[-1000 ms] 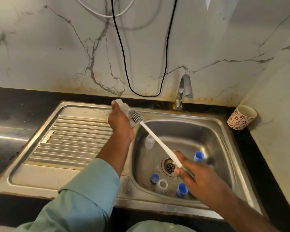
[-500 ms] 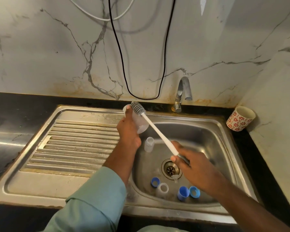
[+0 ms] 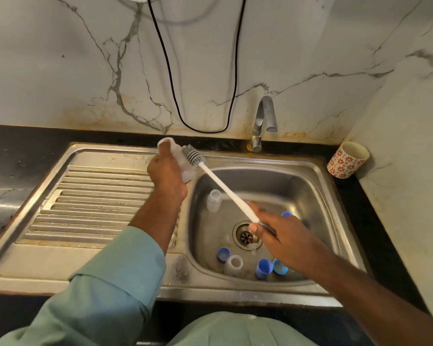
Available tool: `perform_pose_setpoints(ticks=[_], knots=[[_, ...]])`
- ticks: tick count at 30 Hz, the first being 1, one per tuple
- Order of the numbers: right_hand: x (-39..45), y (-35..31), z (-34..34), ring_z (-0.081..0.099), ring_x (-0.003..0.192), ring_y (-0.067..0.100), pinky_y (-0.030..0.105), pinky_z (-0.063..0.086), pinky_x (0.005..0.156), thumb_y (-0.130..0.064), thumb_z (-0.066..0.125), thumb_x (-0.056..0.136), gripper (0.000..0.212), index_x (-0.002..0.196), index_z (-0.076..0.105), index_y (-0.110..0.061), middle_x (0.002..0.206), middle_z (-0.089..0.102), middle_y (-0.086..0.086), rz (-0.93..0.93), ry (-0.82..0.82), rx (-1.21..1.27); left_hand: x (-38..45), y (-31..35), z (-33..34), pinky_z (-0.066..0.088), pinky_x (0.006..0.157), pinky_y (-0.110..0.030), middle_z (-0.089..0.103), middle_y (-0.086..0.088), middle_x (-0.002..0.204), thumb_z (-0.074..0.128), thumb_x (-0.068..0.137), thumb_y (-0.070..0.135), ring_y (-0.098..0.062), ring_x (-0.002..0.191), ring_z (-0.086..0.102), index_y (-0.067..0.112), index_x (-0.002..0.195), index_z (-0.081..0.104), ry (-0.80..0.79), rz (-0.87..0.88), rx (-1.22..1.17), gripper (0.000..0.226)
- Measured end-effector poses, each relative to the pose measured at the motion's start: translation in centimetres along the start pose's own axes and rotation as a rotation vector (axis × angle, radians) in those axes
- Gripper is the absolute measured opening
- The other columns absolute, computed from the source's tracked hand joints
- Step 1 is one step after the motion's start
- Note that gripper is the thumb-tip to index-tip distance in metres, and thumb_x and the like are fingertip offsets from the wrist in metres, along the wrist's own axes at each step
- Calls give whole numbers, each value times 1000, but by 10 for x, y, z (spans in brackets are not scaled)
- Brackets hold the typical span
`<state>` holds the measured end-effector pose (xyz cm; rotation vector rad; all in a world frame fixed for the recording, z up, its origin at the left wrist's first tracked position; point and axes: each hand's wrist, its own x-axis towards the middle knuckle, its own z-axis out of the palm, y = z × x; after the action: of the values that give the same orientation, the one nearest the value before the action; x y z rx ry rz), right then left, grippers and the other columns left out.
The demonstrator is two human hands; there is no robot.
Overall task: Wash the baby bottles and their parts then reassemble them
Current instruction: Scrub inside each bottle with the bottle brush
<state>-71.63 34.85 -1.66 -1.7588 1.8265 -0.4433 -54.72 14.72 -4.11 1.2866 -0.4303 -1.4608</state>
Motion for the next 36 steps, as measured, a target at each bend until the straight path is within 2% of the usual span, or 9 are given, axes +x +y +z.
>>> perform_pose_setpoints(ticks=[6, 9, 11, 15, 19, 24, 27, 30, 36], knots=[[14, -2, 7, 60, 57, 13, 30, 55, 55, -37, 47, 100, 35, 134, 43, -46, 76, 64, 7, 41, 82, 113, -12, -9, 4, 53, 95, -46, 67, -6, 111, 69, 85, 52, -26, 105, 64, 16, 114, 65, -16, -46, 80, 46], [-7, -5, 11, 57, 51, 5, 20, 49, 50, -34, 46, 101, 46, 141, 30, -51, 68, 59, 2, 28, -15, 125, -2, -2, -6, 55, 87, -39, 62, -11, 126, 70, 83, 55, -28, 113, 63, 19, 129, 59, -20, -114, -81, 59], [-3, -8, 12, 53, 48, -1, 16, 45, 50, -33, 47, 101, 44, 142, 36, -43, 66, 57, 0, 38, 2, 148, -7, -8, -6, 58, 81, -37, 64, -12, 123, 70, 78, 64, -30, 113, 64, 21, 123, 59, -128, -98, 49, 63], [12, -6, 9, 53, 47, -2, 12, 42, 47, -34, 48, 100, 37, 136, 44, -41, 59, 55, -1, 55, 74, 137, -20, -10, 2, 58, 87, -48, 70, -11, 109, 81, 64, 61, -32, 98, 69, 13, 114, 64, -64, -124, -46, 71], [-9, -6, -1, 50, 43, 0, 11, 44, 47, -36, 46, 99, 34, 125, 39, -56, 50, 51, -10, 55, -18, 119, 6, 0, -12, 55, 89, -55, 65, -16, 122, 89, 52, 60, -36, 104, 68, 16, 134, 53, -128, -263, -166, 100], [9, -20, -6, 45, 39, 1, 12, 37, 39, -27, 53, 99, 22, 87, 48, -46, 57, 50, -1, 54, 85, 204, -17, -6, -3, 53, 71, -32, 63, -9, 92, 63, 85, 60, -22, 82, 63, 13, 123, 58, -293, -236, -17, 60], [-5, -17, -9, 51, 46, -3, 10, 40, 43, -31, 51, 98, 14, 88, 52, -40, 59, 52, -3, 87, 36, 117, -3, 4, -10, 54, 74, -37, 61, -15, 105, 64, 85, 58, -27, 93, 63, 11, 125, 54, -299, -226, -171, 63], [-4, -20, -11, 48, 41, 1, 13, 40, 40, -32, 52, 98, 13, 92, 51, -43, 60, 52, -1, 131, 43, 175, -10, -2, -7, 49, 71, -36, 58, -14, 99, 59, 87, 61, -24, 86, 58, 14, 113, 57, -382, -236, -47, 53], [-6, -12, -17, 45, 40, 8, 21, 42, 39, -30, 53, 98, 15, 109, 55, -40, 59, 54, -1, 214, 28, 362, -12, 11, 1, 55, 55, -27, 62, -13, 96, 61, 88, 58, -23, 83, 63, 11, 130, 53, -320, -265, -214, 64]])
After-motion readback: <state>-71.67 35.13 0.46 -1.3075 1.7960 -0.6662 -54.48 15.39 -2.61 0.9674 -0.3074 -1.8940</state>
